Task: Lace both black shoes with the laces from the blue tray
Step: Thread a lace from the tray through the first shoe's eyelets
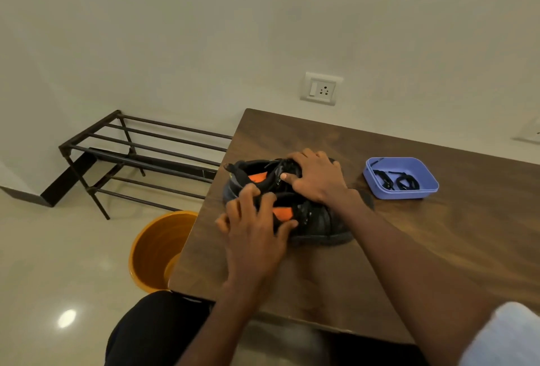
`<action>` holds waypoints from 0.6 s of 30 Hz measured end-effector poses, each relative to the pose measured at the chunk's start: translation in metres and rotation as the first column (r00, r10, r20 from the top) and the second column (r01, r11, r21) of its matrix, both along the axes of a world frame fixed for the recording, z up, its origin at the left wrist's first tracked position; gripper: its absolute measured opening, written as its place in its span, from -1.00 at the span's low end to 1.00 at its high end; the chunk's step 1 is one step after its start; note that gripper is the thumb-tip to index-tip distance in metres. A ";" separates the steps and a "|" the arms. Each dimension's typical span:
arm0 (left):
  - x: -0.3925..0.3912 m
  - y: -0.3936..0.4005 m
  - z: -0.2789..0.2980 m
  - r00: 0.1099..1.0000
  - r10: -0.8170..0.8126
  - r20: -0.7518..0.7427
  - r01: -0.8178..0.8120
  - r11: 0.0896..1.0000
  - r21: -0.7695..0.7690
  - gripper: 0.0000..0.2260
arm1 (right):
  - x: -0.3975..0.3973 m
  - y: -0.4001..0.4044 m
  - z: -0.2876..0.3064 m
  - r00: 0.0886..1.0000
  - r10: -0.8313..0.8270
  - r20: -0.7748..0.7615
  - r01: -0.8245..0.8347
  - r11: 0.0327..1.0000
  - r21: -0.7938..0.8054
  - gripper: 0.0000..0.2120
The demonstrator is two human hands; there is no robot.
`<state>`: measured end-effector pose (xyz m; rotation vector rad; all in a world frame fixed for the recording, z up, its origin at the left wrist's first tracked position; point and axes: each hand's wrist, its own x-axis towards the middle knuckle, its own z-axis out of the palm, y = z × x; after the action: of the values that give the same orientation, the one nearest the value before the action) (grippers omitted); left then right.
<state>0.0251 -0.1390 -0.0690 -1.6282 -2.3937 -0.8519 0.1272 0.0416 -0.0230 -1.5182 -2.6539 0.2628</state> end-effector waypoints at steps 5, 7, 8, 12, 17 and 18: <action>-0.040 0.027 0.013 0.991 0.085 0.102 -0.079 0.995 -0.054 -0.41 | 0.013 0.003 0.000 0.981 -0.191 0.025 0.192 0.981 -0.017 -0.41; -0.044 0.041 0.014 0.961 0.051 0.271 -0.039 0.998 -0.051 -0.51 | 0.019 -0.002 -0.004 0.966 -0.257 0.001 0.257 0.966 -0.016 -0.44; -0.044 0.049 0.014 0.934 0.067 0.351 -0.054 0.997 -0.046 -0.59 | 0.022 -0.007 -0.007 0.959 -0.283 -0.024 0.283 0.959 -0.015 -0.46; -0.048 0.079 0.006 0.842 0.143 0.520 -0.142 0.989 -0.042 -0.76 | 0.029 -0.035 -0.023 0.907 -0.396 -0.146 0.401 0.916 0.010 -0.49; -0.048 0.092 -0.006 0.597 -0.151 0.788 0.145 0.986 0.079 -0.29 | 0.036 -0.060 -0.037 0.791 -0.521 -0.320 0.533 0.844 -0.060 -0.45; -0.045 0.094 -0.012 0.614 -0.228 0.756 0.252 0.964 0.086 -0.16 | 0.037 -0.065 -0.038 0.775 -0.527 -0.349 0.542 0.838 -0.063 -0.46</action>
<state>-0.0203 -0.0450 -0.0806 -1.8943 -2.6811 -1.9052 0.1641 -0.0232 -0.0614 -1.9181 -1.8467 0.3888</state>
